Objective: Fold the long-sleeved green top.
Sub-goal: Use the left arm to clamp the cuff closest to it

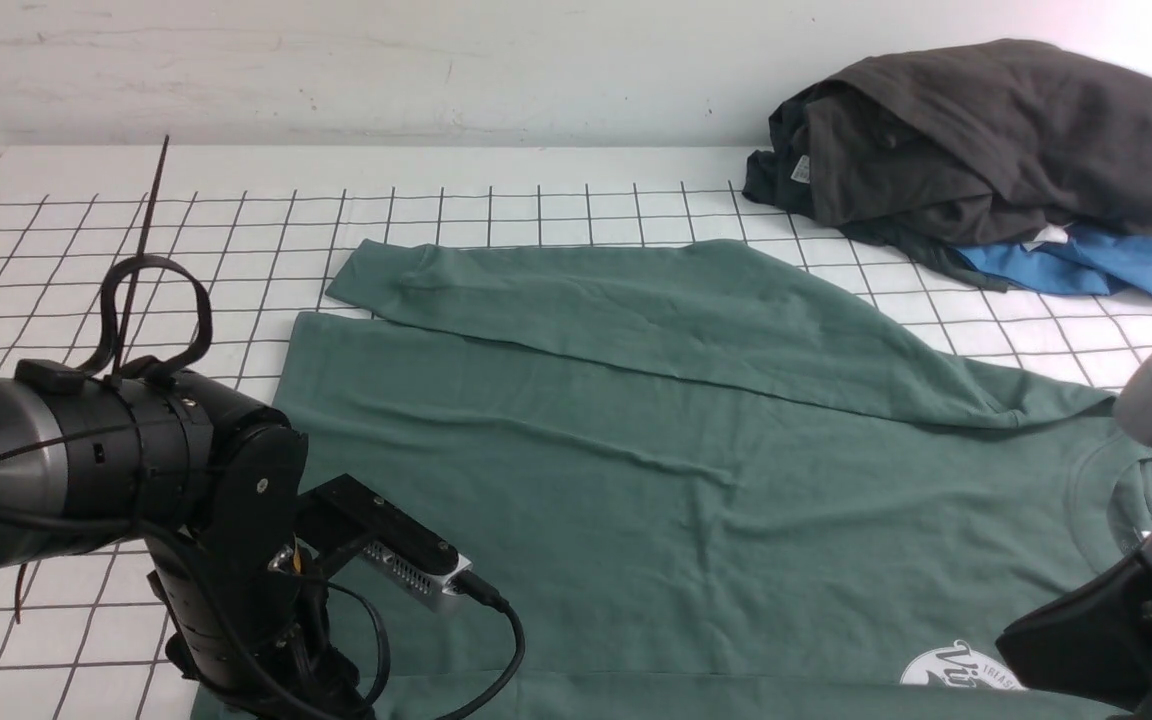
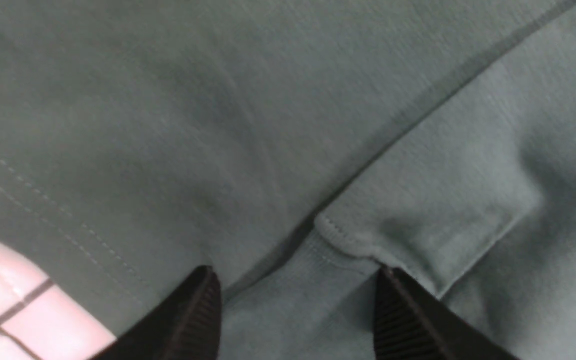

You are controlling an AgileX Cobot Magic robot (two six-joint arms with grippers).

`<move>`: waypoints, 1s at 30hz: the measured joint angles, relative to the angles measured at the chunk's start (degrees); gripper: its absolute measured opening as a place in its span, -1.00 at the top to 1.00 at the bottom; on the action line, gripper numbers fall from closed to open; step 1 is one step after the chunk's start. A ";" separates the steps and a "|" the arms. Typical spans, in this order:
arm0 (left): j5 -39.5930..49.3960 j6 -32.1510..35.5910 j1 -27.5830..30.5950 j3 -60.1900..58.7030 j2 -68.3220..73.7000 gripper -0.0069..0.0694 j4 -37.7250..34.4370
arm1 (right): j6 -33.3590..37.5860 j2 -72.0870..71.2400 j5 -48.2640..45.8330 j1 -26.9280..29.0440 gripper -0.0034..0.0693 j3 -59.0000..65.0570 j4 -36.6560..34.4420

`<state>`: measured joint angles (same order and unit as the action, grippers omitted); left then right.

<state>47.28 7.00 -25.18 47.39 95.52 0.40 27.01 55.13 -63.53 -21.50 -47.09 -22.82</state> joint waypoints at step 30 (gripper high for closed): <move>1.28 0.32 0.00 2.61 -7.09 0.80 -0.40 | 0.00 0.00 3.34 0.00 0.95 1.72 -0.05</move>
<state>48.55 7.32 -25.18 49.99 88.43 0.00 27.01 55.13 -60.19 -21.50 -45.38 -22.87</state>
